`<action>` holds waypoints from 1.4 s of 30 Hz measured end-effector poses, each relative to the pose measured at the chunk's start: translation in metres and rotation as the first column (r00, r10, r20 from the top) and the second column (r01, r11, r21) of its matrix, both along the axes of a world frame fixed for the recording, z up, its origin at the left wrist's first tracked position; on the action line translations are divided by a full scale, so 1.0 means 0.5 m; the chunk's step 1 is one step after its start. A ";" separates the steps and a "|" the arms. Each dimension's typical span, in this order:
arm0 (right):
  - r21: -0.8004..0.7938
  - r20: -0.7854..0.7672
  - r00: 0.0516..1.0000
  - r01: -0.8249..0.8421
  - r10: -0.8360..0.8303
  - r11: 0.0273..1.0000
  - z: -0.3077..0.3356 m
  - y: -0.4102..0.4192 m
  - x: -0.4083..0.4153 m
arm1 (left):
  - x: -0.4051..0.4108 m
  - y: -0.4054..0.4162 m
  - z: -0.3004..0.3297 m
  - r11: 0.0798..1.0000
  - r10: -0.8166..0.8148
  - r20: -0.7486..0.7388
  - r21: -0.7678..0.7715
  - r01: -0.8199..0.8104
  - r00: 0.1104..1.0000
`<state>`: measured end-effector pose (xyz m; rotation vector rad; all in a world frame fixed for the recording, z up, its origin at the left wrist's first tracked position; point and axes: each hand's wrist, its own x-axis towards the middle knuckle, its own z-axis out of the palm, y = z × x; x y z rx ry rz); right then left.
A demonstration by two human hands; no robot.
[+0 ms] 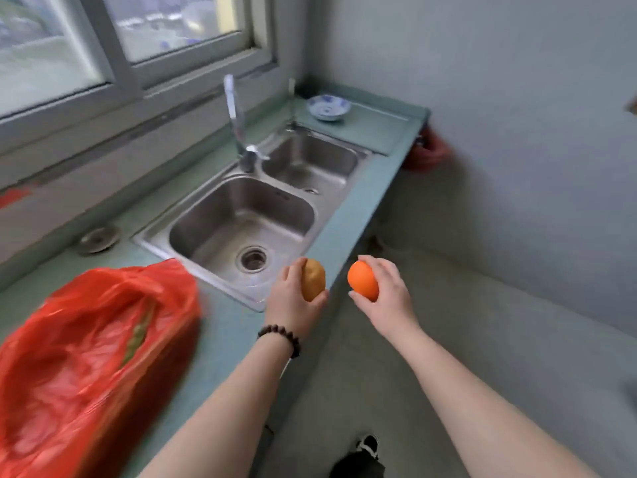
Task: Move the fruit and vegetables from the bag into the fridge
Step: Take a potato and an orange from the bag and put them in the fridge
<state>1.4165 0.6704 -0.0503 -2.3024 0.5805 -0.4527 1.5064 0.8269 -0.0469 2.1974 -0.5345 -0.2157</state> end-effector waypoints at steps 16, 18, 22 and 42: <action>-0.012 0.112 0.736 0.673 -0.667 0.740 0.009 -0.391 -0.573 | -0.419 -0.582 0.049 0.786 -0.616 0.051 -0.032 0.618 0.786; -0.007 0.137 0.688 0.720 -0.713 0.694 0.015 -0.448 -0.647 | -0.492 -0.663 0.059 0.744 -0.664 0.067 -0.040 0.667 0.745; -0.014 0.168 0.593 0.800 -0.788 0.599 0.020 -0.545 -0.808 | -0.647 -0.810 0.068 0.645 -0.758 0.089 -0.042 0.763 0.646; 0.054 0.177 0.102 0.992 -0.979 0.113 0.018 -0.878 -1.284 | -1.143 -1.313 0.059 0.190 -0.978 0.068 -0.082 0.978 0.195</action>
